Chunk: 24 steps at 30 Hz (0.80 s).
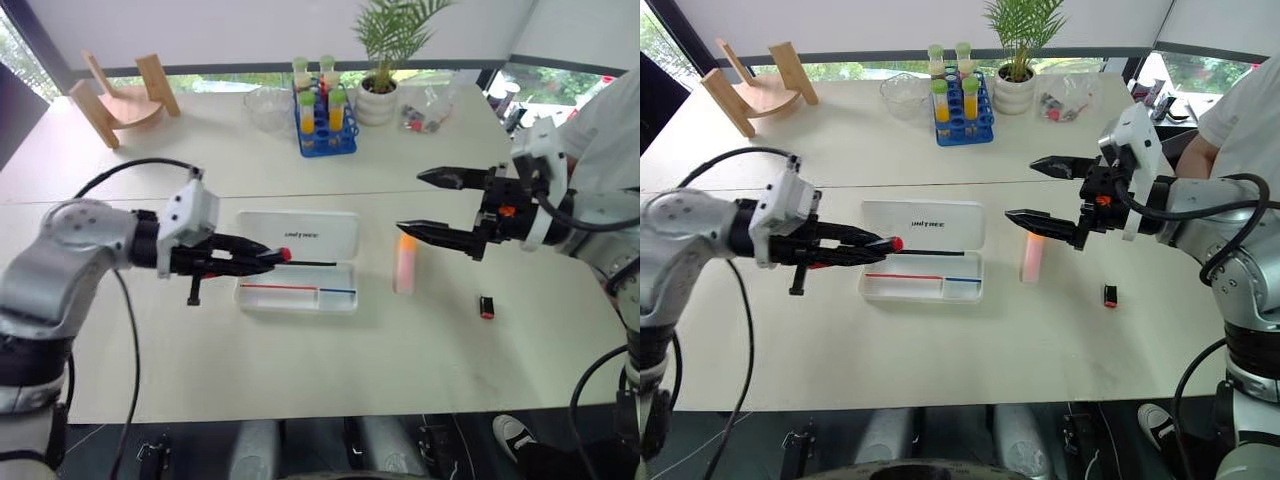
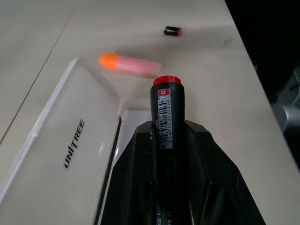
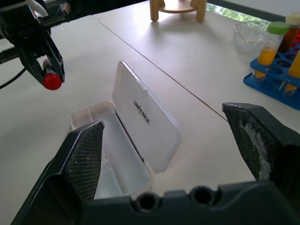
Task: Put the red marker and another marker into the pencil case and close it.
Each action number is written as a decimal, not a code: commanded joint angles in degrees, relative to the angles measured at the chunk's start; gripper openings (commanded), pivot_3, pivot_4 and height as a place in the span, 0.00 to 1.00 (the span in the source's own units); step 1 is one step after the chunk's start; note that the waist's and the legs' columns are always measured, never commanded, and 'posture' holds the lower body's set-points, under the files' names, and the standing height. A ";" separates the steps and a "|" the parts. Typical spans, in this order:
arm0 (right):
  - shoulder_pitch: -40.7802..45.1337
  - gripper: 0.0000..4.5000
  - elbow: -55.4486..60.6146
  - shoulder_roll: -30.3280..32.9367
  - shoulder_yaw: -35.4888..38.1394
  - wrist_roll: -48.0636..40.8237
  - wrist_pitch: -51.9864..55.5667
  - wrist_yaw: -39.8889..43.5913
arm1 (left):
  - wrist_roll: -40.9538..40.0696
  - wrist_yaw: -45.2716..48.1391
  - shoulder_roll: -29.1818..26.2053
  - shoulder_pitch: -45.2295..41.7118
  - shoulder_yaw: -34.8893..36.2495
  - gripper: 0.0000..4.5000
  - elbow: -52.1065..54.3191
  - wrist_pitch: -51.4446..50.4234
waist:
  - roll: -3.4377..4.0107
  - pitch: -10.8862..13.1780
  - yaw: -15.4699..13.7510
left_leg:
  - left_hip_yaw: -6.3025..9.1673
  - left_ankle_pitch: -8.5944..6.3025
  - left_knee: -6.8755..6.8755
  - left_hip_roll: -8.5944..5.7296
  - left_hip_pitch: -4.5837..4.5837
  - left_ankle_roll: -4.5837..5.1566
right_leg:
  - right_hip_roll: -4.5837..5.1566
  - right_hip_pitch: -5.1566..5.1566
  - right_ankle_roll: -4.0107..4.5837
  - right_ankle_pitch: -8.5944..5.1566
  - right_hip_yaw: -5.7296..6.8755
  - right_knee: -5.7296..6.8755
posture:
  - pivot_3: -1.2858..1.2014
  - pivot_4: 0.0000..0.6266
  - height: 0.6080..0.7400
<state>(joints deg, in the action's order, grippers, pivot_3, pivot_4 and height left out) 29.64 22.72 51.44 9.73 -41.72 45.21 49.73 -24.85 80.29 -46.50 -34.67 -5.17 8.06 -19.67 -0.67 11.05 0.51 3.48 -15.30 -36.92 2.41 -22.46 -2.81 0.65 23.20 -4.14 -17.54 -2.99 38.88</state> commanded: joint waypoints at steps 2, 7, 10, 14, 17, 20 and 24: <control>-1.29 1.00 4.22 -0.04 3.15 -0.79 -0.17 -2.38 | 8.24 5.65 5.91 -5.19 -8.10 0.06 -12.88 15.61 | -0.03 0.02 0.23 | -0.02 -0.03 -0.08 -0.01 -0.08 0.04 | 0.02 0.01 -0.02 0.01 -0.03 -0.01 | 0.52 0.24 1.00; -4.13 1.00 6.96 0.33 5.19 -1.39 0.60 -4.30 | 14.24 5.08 12.75 -9.74 -12.52 0.06 -25.16 22.94 | -0.03 0.03 0.31 | -0.01 -0.26 -0.11 0.01 -0.09 0.48 | -0.05 0.09 -0.05 0.02 -0.05 0.02 | 0.52 0.24 1.00; -5.54 1.00 7.97 0.62 6.17 -1.67 0.82 -5.02 | 16.59 3.08 15.93 -11.77 -13.39 0.06 -29.41 23.01 | -0.03 0.03 0.30 | -0.01 -0.29 -0.14 0.01 -0.10 0.55 | -0.05 0.09 -0.05 0.02 -0.06 0.02 | 0.52 0.24 1.00; -6.45 1.00 8.39 1.00 6.64 -1.66 0.66 -5.42 | 17.85 2.27 17.48 -12.35 -13.86 0.06 -30.75 21.42 | -0.03 0.03 0.49 | -0.02 -0.30 -0.20 0.00 -0.12 0.55 | -0.04 0.08 -0.07 0.03 -0.07 0.04 | 0.52 0.24 1.00; -6.58 1.00 8.13 1.13 6.60 -1.70 0.35 -5.53 | 18.80 1.54 18.02 -11.95 -14.06 0.17 -30.53 20.38 | -0.03 0.03 0.49 | -0.01 -0.29 -0.19 0.01 -0.08 0.55 | -0.05 0.08 -0.07 0.03 -0.07 0.09 | 0.52 0.24 1.00; -6.52 1.00 7.86 1.15 6.39 -1.57 0.11 -5.51 | 18.97 1.26 18.10 -11.40 -14.03 0.47 -29.66 19.19 | -0.03 0.03 0.41 | 0.00 -0.29 -0.20 0.01 -0.08 0.55 | -0.05 0.08 -0.07 0.02 -0.06 0.11 | 0.52 0.24 1.00; -6.55 1.00 7.29 1.12 5.98 -1.33 -0.32 -5.03 | 17.22 -0.14 18.34 -10.51 -12.39 0.91 -26.63 15.44 | -0.03 0.03 0.32 | 0.00 -0.29 -0.21 0.00 -0.08 0.55 | -0.04 0.07 -0.07 0.02 -0.06 0.11 | 0.52 0.24 1.00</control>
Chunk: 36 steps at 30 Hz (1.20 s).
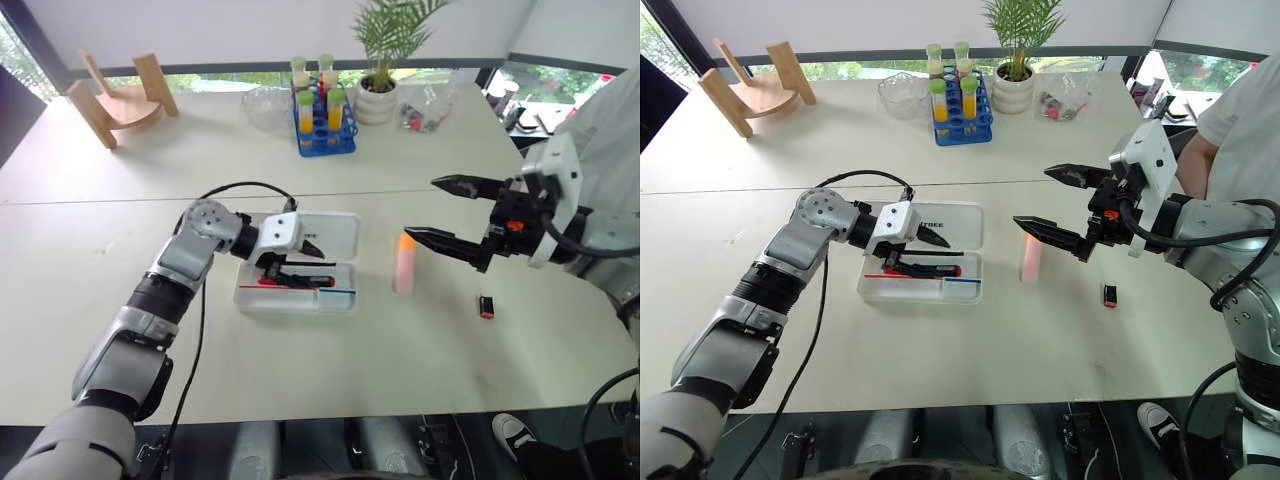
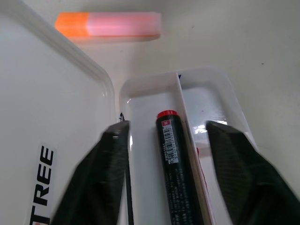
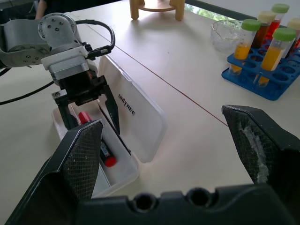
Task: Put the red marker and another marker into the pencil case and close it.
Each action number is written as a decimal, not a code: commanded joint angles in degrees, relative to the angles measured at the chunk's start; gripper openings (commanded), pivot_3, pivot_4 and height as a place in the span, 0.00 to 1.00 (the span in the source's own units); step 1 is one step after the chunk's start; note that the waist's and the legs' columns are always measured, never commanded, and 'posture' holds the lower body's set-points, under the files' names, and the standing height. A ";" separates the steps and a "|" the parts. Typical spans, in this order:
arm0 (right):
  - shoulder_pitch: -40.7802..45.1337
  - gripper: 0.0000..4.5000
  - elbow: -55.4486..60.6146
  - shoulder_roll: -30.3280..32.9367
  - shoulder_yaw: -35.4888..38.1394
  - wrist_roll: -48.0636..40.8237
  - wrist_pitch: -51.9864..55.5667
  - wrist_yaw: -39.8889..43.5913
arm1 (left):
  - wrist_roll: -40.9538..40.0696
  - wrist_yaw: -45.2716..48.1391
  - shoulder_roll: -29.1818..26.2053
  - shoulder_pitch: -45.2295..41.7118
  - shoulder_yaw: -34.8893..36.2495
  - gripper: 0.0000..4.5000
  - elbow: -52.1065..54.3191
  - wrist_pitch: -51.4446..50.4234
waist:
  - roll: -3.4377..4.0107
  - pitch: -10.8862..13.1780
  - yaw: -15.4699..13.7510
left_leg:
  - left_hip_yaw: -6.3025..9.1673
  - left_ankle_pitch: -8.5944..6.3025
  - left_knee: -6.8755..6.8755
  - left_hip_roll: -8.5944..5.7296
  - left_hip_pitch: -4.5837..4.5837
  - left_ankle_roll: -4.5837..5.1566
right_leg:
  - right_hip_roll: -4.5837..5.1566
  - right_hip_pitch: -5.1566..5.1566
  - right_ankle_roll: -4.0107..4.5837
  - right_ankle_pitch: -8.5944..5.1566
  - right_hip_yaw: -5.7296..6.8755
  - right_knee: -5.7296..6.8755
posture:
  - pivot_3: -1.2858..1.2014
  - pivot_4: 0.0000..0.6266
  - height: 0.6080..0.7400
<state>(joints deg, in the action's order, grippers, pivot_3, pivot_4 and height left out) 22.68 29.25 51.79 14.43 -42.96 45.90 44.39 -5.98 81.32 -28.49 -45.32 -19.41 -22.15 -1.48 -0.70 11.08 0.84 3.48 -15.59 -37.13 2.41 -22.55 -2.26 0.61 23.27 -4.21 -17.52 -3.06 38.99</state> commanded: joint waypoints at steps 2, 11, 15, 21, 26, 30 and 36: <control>0.03 1.00 0.56 0.58 0.69 0.36 -1.27 0.36 | -5.19 -1.66 -0.06 0.76 4.35 1.00 7.51 -7.50 | 0.00 0.00 -0.01 | 0.00 0.00 0.00 0.00 0.00 0.00 | 0.00 0.00 0.00 0.00 0.00 0.00 | 0.52 0.24 1.00; 0.46 1.00 -1.17 -3.29 -7.98 10.07 8.55 -13.56 | -30.92 -8.16 -14.48 9.59 28.34 1.00 35.95 -36.37 | 0.04 0.02 1.42 | 0.01 0.03 0.03 0.12 0.07 -0.06 | -0.05 0.02 0.02 -0.01 -0.01 0.12 | 0.52 0.24 1.00; 3.66 1.00 -0.41 -11.16 -9.33 8.49 21.77 -21.69 | -35.08 -8.79 -21.12 17.59 35.70 1.00 41.28 -40.07 | 0.04 0.02 1.84 | 0.01 0.07 0.04 0.10 0.13 -0.12 | -0.04 -0.02 0.02 -0.01 -0.03 0.13 | 0.52 0.24 1.00; 7.84 1.00 -2.51 -25.83 -9.38 12.54 38.01 -34.57 | -37.29 -13.41 -23.54 26.44 41.39 1.00 46.42 -40.48 | 0.03 0.02 1.18 | 0.04 0.08 0.09 0.10 0.08 -0.15 | -0.01 0.02 0.03 -0.02 -0.01 0.11 | 0.52 0.24 1.00; 7.63 1.00 -3.10 -31.18 -12.64 17.63 41.42 -40.06 | -38.33 -17.88 -22.58 29.25 41.92 1.00 49.47 -39.73 | 0.03 0.02 1.10 | 0.01 0.08 0.09 0.05 0.07 -0.15 | 0.05 0.04 0.03 -0.02 -0.03 0.09 | 0.52 0.24 1.00; 7.59 1.00 -3.07 -32.01 -14.85 20.57 38.50 -41.64 | -38.96 -19.12 -23.05 32.03 43.36 1.00 50.59 -39.00 | 0.01 0.00 1.58 | 0.01 0.08 0.11 0.06 0.10 -0.15 | 0.03 0.02 0.03 -0.02 -0.03 0.09 | 0.52 0.24 1.00; 8.08 1.00 -6.50 -33.22 -12.52 22.84 38.62 -41.61 | -38.02 -21.95 -22.83 32.95 42.33 1.00 50.60 -36.81 | 0.02 0.01 1.68 | 0.00 0.08 0.14 0.06 0.09 -0.15 | 0.02 0.05 0.03 -0.02 -0.03 0.09 | 0.52 0.24 1.00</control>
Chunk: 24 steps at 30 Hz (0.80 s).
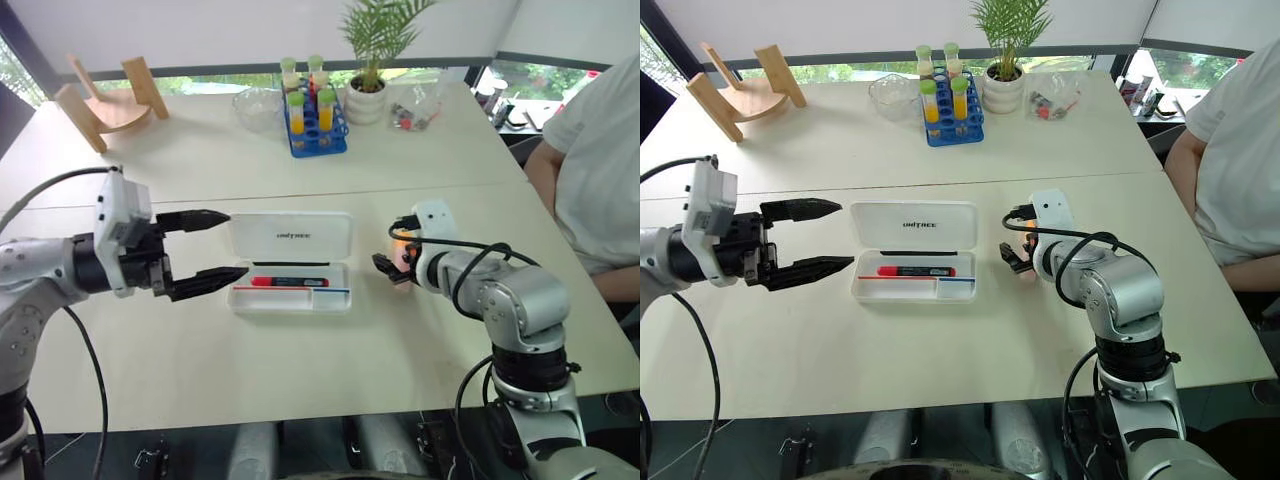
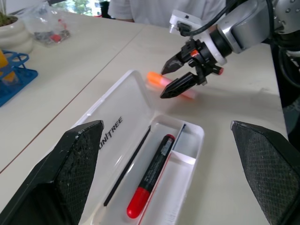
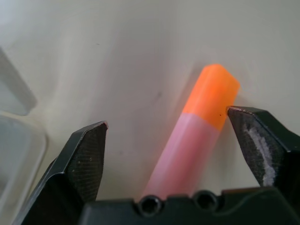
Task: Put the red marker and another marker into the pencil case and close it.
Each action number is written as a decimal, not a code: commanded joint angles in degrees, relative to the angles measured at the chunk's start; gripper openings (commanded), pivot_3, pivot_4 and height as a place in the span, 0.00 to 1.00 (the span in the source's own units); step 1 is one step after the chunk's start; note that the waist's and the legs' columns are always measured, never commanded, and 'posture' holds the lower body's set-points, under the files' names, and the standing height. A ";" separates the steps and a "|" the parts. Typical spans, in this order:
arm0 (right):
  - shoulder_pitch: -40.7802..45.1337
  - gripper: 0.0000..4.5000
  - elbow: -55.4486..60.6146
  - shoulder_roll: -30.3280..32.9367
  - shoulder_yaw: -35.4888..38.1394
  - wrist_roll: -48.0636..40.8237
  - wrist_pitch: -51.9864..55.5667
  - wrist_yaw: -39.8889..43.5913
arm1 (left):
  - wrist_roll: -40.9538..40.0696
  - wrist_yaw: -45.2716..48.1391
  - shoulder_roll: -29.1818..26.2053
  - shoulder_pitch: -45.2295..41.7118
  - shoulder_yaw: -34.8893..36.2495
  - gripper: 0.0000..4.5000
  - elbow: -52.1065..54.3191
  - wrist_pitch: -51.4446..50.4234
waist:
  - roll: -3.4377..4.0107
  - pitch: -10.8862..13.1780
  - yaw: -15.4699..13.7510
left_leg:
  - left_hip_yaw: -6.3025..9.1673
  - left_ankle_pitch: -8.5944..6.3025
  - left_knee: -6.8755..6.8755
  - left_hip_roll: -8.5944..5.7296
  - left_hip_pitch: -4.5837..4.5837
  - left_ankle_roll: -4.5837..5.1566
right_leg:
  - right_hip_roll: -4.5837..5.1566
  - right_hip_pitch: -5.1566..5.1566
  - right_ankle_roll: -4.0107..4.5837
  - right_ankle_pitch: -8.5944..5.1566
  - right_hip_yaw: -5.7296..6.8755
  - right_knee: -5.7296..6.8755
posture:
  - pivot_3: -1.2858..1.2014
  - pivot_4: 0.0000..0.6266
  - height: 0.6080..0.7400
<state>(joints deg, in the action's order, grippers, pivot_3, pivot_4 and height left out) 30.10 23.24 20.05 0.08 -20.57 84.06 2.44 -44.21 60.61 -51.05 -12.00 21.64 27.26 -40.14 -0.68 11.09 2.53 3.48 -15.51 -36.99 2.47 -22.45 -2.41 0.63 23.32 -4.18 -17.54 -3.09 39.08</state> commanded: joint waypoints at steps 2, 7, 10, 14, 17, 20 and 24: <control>0.36 1.00 -1.53 -3.37 2.58 0.17 2.15 0.77 | 0.94 -1.56 -0.77 -0.23 1.00 1.00 0.73 2.88 | 0.00 0.00 0.01 | 0.00 0.00 0.03 0.00 -0.01 0.00 | -0.01 0.03 0.00 0.00 0.00 0.00 | 0.52 0.24 1.00; -1.77 0.82 -1.70 -3.02 0.02 0.65 2.08 2.20 | 1.53 -1.79 -2.29 -0.31 2.20 1.00 -0.77 3.74 | -0.02 -0.01 0.06 | 0.00 0.00 0.05 0.02 -0.01 0.00 | -0.04 0.04 0.01 0.00 -0.01 0.00 | 0.52 0.24 1.00; -2.51 0.50 -1.42 -1.77 -1.24 1.45 0.56 2.94 | 1.98 -2.30 -3.07 -0.32 3.15 1.00 -1.84 4.31 | -0.03 -0.02 0.12 | 0.00 0.00 0.05 0.02 0.01 0.00 | -0.04 0.03 0.01 0.00 -0.01 0.00 | 0.52 0.24 1.00; -2.59 0.18 -0.58 0.08 -1.60 1.50 -0.33 4.64 | 2.74 -2.20 -3.90 0.07 4.29 1.00 -3.45 5.42 | -0.04 -0.02 0.15 | 0.00 0.00 0.05 0.03 0.02 0.01 | -0.05 0.03 0.01 -0.01 -0.01 0.00 | 0.52 0.24 1.00; -2.17 0.18 2.09 4.82 -1.91 -0.30 -0.16 8.85 | 2.88 -1.94 -4.48 -0.15 5.60 1.00 -5.28 5.95 | -0.03 -0.01 0.06 | -0.01 0.00 0.05 0.02 0.01 0.00 | -0.04 0.03 0.01 -0.01 -0.01 0.00 | 0.52 0.24 1.00; 0.01 0.18 4.33 12.09 -0.97 -3.44 -2.37 16.18 | 2.82 -0.40 -5.78 0.69 7.02 1.00 -6.90 6.36 | 0.02 0.04 -0.08 | -0.01 0.00 0.06 0.01 -0.03 0.01 | -0.02 0.05 0.01 -0.01 0.01 -0.04 | 0.52 0.24 1.00; 3.25 0.18 8.11 23.77 -1.44 -10.58 -8.95 32.51 | 1.93 2.15 -7.67 2.12 7.98 1.00 -7.80 5.94 | 0.10 0.10 0.03 | -0.05 -0.01 0.07 0.01 -0.06 0.01 | 0.00 0.09 0.01 -0.01 -0.01 -0.06 | 0.52 0.24 1.00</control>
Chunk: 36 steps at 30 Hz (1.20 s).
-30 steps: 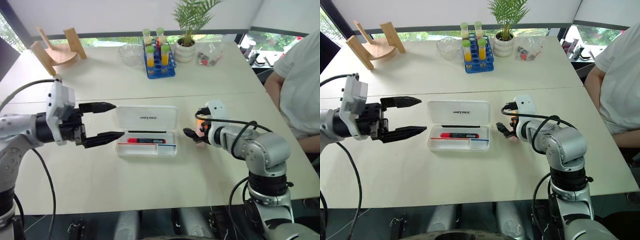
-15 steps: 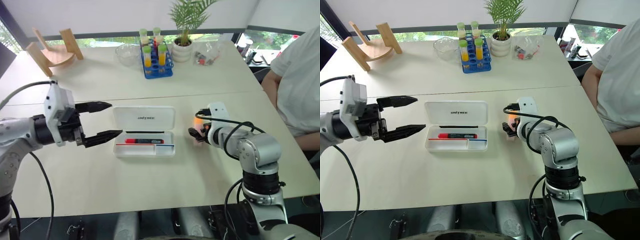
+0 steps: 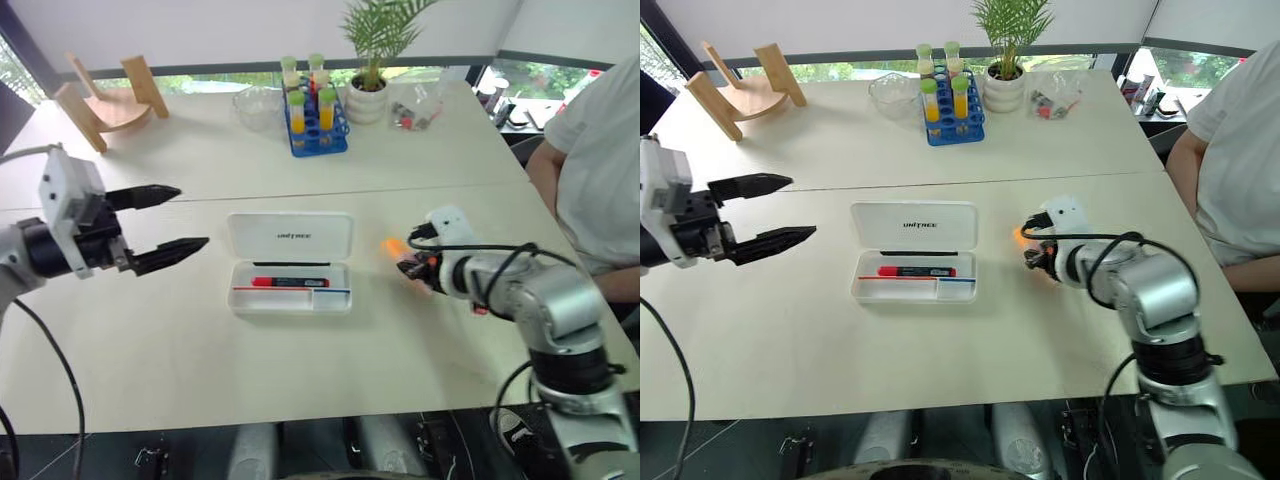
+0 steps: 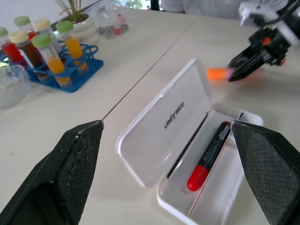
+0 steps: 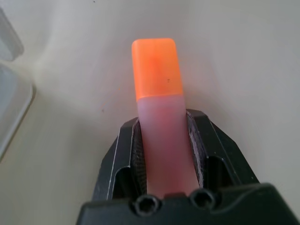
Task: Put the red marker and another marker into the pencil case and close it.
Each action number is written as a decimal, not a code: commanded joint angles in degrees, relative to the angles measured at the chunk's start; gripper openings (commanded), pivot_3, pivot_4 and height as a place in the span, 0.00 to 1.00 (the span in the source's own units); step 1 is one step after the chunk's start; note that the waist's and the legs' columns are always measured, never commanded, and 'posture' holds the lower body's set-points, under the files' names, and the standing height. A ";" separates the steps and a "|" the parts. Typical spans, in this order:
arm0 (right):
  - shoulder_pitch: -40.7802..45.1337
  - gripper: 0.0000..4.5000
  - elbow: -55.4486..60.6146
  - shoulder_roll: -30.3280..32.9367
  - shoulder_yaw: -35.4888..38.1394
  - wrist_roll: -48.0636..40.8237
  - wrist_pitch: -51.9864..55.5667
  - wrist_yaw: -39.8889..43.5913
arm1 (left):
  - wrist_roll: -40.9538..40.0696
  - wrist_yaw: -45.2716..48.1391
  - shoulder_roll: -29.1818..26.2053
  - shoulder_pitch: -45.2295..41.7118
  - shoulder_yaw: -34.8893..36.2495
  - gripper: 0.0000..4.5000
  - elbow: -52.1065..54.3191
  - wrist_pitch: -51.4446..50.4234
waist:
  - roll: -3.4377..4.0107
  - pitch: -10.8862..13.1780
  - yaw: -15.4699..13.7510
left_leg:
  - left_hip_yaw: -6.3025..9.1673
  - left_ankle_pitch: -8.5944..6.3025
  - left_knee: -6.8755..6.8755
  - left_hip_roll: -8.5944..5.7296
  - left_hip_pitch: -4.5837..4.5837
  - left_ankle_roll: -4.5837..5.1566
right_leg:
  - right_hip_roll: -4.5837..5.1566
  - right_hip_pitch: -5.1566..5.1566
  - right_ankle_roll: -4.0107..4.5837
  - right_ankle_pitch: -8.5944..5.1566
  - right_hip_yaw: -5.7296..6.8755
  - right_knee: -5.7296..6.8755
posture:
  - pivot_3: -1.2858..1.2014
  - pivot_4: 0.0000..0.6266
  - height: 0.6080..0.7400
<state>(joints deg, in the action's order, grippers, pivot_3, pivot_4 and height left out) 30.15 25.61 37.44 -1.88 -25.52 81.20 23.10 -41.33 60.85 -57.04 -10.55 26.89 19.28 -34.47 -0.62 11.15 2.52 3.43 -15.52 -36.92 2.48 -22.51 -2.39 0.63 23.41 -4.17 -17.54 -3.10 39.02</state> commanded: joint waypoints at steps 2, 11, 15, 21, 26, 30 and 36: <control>5.15 0.18 7.03 9.76 0.22 -9.93 -9.96 20.39 | -1.59 3.43 -2.65 1.06 2.58 1.00 -0.21 -0.24 | 0.05 0.05 0.17 | -0.01 -0.01 0.04 0.03 0.02 0.02 | -0.03 0.02 0.00 0.00 0.00 -0.01 | 0.52 0.24 1.00; 13.95 0.18 -5.94 -2.57 -23.18 1.24 -34.64 32.48 | -3.59 7.67 -5.10 -0.06 0.49 1.00 -0.60 -2.01 | 0.01 0.07 0.71 | -0.03 -0.03 0.03 0.13 0.05 0.05 | -0.08 0.02 0.09 -0.05 0.02 0.00 | 0.52 0.24 1.00; 15.99 0.18 -13.65 -8.91 -29.45 7.42 -39.51 31.61 | -4.04 7.65 -5.28 -0.13 0.63 1.00 0.09 -2.72 | -0.02 0.08 0.12 | -0.03 -0.03 -0.01 0.09 -0.04 0.04 | -0.01 0.06 0.08 -0.04 0.05 -0.01 | 0.52 0.24 1.00; 17.51 0.18 -19.14 -14.37 -33.25 12.15 -41.72 32.35 | -4.11 7.44 -5.11 0.20 0.55 1.00 0.84 -3.02 | -0.02 0.08 0.05 | 0.00 -0.03 0.03 0.10 -0.04 0.03 | -0.03 0.08 0.09 -0.05 0.06 0.00 | 0.52 0.24 1.00; 18.43 0.18 -22.32 -18.01 -34.22 14.83 -41.77 32.25 | -4.13 6.97 -4.63 0.46 0.33 1.00 1.27 -3.06 | -0.02 0.08 0.06 | 0.00 -0.02 0.01 0.10 -0.03 0.03 | -0.03 0.07 0.09 -0.04 0.07 0.01 | 0.52 0.24 1.00; 19.13 0.18 -24.56 -20.69 -34.10 16.68 -41.82 31.40 | -4.13 6.48 -4.13 1.03 0.26 1.00 1.73 -2.99 | -0.02 0.08 0.13 | 0.01 -0.03 0.02 0.10 -0.02 0.03 | -0.04 0.08 0.09 -0.04 0.07 0.03 | 0.52 0.24 1.00; 19.60 0.18 -26.14 -22.00 -33.89 18.14 -41.98 32.17 | -4.49 5.43 -3.76 1.30 0.50 1.00 2.49 -3.26 | -0.02 0.08 0.08 | 0.01 -0.02 0.01 0.10 -0.02 0.03 | -0.03 0.07 0.09 -0.04 0.07 0.04 | 0.52 0.24 1.00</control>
<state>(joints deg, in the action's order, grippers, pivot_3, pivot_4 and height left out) 48.42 -1.40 16.20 -36.58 -7.67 40.15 54.80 -44.85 66.62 -60.72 -9.17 26.05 20.59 -37.44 -0.64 11.23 2.61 3.44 -15.54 -36.91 2.58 -22.54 -2.37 0.61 23.48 -4.08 -17.58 -3.03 39.06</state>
